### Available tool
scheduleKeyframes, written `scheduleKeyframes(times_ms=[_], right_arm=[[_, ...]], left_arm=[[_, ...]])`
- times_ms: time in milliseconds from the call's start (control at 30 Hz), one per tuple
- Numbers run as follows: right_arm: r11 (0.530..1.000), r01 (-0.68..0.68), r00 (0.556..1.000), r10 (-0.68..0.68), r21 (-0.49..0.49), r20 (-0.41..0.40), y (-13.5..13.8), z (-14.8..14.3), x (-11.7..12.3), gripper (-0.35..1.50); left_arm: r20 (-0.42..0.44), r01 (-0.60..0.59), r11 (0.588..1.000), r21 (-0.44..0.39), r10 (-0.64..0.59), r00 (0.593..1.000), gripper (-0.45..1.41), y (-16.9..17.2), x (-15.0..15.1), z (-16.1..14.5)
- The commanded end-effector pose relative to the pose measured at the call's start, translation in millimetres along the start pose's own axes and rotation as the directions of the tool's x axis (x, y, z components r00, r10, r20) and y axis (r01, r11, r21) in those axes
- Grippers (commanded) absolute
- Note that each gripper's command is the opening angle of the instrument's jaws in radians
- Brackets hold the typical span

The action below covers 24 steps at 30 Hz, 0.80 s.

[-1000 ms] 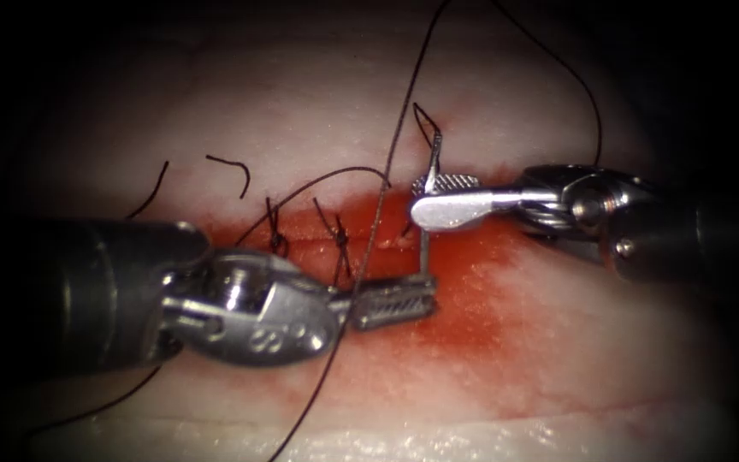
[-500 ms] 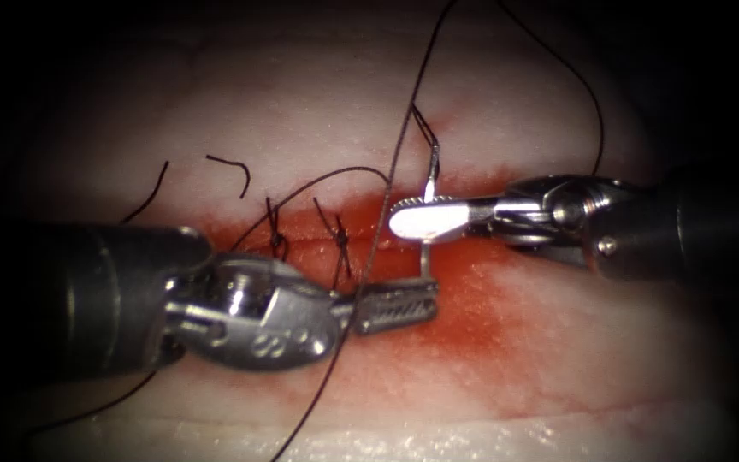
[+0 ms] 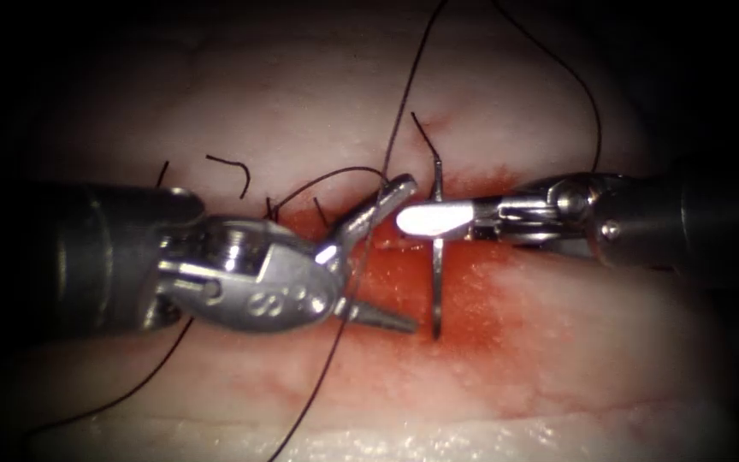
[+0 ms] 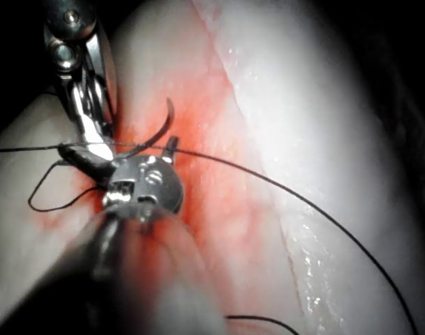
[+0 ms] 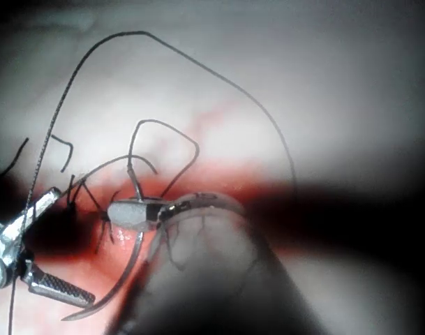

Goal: Wound Closure
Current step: Place left hand in wound to widen opening

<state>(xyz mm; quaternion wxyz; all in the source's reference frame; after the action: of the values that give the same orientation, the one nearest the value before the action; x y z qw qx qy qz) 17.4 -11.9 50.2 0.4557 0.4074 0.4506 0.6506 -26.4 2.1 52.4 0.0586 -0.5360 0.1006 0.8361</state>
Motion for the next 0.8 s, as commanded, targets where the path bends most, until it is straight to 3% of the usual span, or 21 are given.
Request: scheduleKeyframes(times_ms=[33,100,133,200,233,300,533,633,733,800], right_arm=[[0.999,0.046,0.999,-0.045,0.012,-0.024,0.4,0.3,0.8,-0.35],[0.992,0.126,0.991,-0.124,0.026,-0.046,0.5,0.0,1.6,-0.35],[0.986,0.165,0.985,-0.163,0.031,-0.06,0.5,-0.1,1.9,-0.35],[0.969,0.244,0.967,-0.24,0.043,-0.086,0.6,-0.3,2.5,-0.35],[0.955,0.294,0.952,-0.288,0.049,-0.104,0.5,-0.5,2.9,-0.35],[0.938,0.343,0.935,-0.336,0.05,-0.114,0.5,-0.6,3.1,-0.35],[0.904,0.425,0.9,-0.415,0.05,-0.134,0.4,-0.7,3.0,-0.35],[0.889,0.455,0.884,-0.445,0.047,-0.141,0.3,-0.9,2.8,-0.35],[0.884,0.465,0.879,-0.455,0.045,-0.141,0.2,-0.9,2.7,-0.35],[0.87,0.491,0.865,-0.481,0.044,-0.14,0.1,-0.9,2.5,-0.35]], left_arm=[[0.001,0.122,0.993,-0.001,-0.122,0.993,1.13,-0.3,-0.4,0.1],[0.0,0.279,0.96,-0.011,-0.279,0.96,0.47,-0.8,-0.8,-0.4],[0.019,0.294,0.955,-0.035,-0.293,0.956,0.22,-0.9,-1.0,-0.6],[0.092,0.336,0.934,-0.119,-0.327,0.941,-0.2,-1.3,-1.5,-0.7],[0.146,0.357,0.921,-0.157,-0.335,0.931,-0.31,-1.5,-1.9,-0.6],[0.189,0.365,0.913,-0.184,-0.331,0.924,-0.45,-1.4,-2.4,-0.3],[0.312,0.369,0.894,-0.255,-0.285,0.906,-0.45,-1.1,-3.6,1.4],[0.434,0.364,0.901,-0.235,-0.238,0.869,-0.45,-1.2,-4.4,2.3],[0.477,0.361,0.904,-0.23,-0.218,0.851,-0.45,-1.4,-4.7,2.7],[0.544,0.361,0.9,-0.243,-0.182,0.819,-0.45,-1.6,-5.4,3.3]])
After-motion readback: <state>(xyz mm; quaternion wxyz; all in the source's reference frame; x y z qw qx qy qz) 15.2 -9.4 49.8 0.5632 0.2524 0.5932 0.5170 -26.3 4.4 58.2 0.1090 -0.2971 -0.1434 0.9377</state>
